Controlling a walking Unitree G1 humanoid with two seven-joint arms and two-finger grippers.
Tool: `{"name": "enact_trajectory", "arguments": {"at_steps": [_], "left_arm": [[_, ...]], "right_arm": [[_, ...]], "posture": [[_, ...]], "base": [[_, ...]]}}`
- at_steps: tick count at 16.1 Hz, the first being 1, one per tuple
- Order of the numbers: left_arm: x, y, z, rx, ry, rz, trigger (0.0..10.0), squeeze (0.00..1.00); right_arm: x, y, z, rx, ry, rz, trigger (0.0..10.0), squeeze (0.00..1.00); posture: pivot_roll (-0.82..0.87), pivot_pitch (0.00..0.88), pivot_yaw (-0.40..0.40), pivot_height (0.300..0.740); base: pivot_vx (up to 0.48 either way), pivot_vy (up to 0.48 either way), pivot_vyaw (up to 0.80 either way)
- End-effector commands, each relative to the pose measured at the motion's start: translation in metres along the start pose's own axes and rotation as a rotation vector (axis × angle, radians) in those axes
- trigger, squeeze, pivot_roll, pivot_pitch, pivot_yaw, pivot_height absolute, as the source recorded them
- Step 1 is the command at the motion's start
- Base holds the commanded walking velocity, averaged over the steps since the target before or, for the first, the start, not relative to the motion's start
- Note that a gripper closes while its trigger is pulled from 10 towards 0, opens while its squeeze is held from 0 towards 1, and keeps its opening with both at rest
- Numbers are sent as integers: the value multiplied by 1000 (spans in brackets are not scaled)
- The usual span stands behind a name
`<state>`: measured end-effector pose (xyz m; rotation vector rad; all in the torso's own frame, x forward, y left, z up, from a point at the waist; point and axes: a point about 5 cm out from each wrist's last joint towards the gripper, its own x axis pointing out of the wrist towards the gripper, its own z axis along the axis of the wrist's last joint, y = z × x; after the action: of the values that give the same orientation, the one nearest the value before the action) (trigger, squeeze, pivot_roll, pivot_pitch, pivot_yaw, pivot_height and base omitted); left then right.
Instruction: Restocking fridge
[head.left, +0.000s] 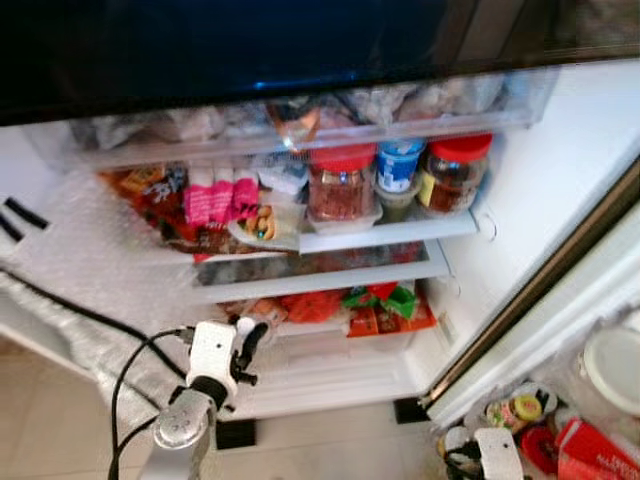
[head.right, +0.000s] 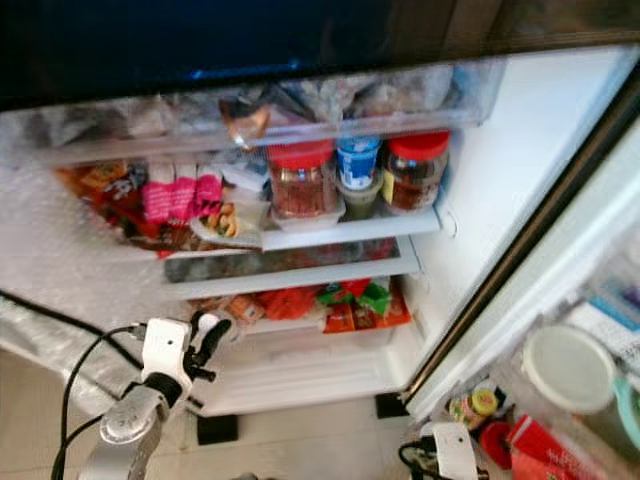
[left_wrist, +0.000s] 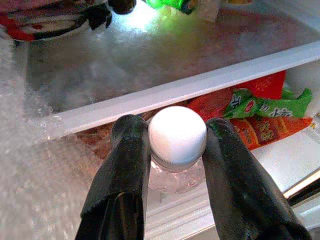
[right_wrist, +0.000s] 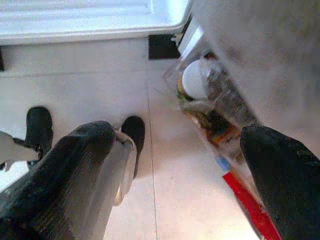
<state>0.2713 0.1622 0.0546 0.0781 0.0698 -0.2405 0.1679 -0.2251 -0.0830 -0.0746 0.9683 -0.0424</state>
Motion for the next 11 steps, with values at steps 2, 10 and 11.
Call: {"name": "enact_trajectory", "arguments": {"at_steps": [2,10,11], "left_arm": [[-2,1,0,2,1,8,10000,0],[-2,2,1,9,-1,15,10000,0],[-3,2,1,11,-1,15,10000,0]], "right_arm": [[-2,-1,-8,16,22,-3,10000,0],[-1,0,-5,-31,6,19,10000,0],[-1,1,-6,-26,7,18,10000,0]], "posture": [[7,199,25,740],[5,197,30,740],[4,194,32,740]], "base": [[0,0,0],[0,0,0],[0,0,0]]}}
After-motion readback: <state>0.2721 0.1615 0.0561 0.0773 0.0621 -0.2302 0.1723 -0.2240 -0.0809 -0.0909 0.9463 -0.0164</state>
